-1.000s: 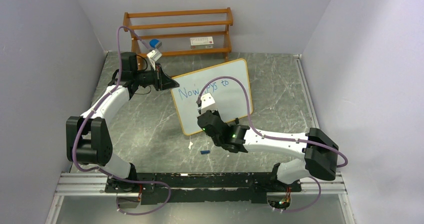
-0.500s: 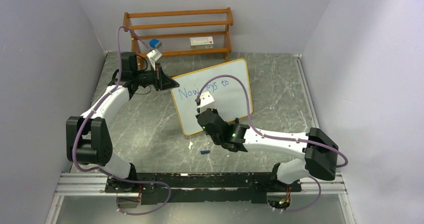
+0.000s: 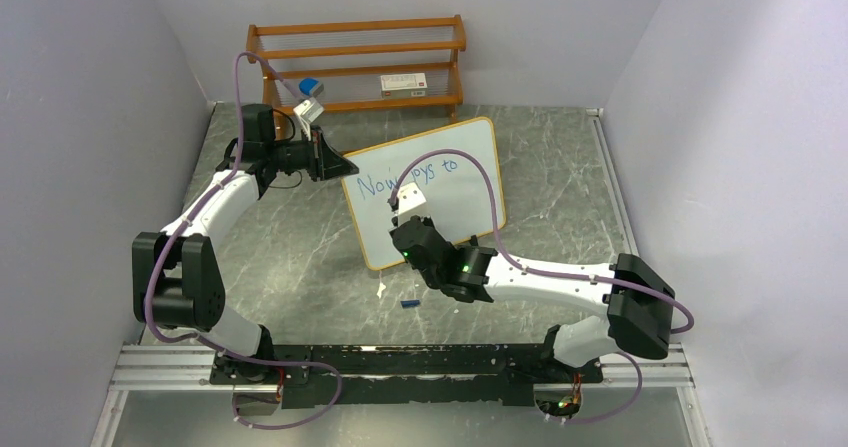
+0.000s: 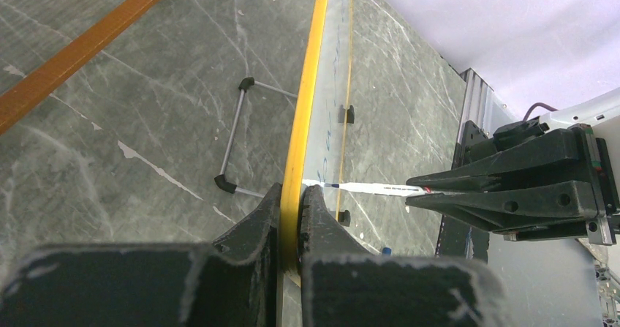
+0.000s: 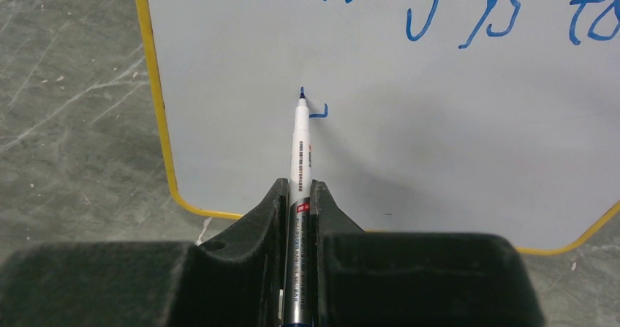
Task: Write a sentence on the whiteboard
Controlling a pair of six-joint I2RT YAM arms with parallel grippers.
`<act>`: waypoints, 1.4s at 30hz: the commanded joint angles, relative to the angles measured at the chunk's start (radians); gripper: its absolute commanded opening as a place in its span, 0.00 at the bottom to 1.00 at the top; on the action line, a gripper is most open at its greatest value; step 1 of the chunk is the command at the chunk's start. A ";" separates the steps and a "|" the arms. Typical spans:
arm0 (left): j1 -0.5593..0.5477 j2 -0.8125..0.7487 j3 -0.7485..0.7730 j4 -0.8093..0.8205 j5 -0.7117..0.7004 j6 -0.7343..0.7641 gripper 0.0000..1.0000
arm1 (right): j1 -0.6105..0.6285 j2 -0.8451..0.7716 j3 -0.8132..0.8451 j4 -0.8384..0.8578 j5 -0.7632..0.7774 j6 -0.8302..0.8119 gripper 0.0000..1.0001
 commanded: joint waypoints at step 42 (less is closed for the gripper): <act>-0.044 0.059 -0.052 -0.102 -0.198 0.139 0.05 | -0.026 -0.036 -0.015 -0.056 0.009 0.065 0.00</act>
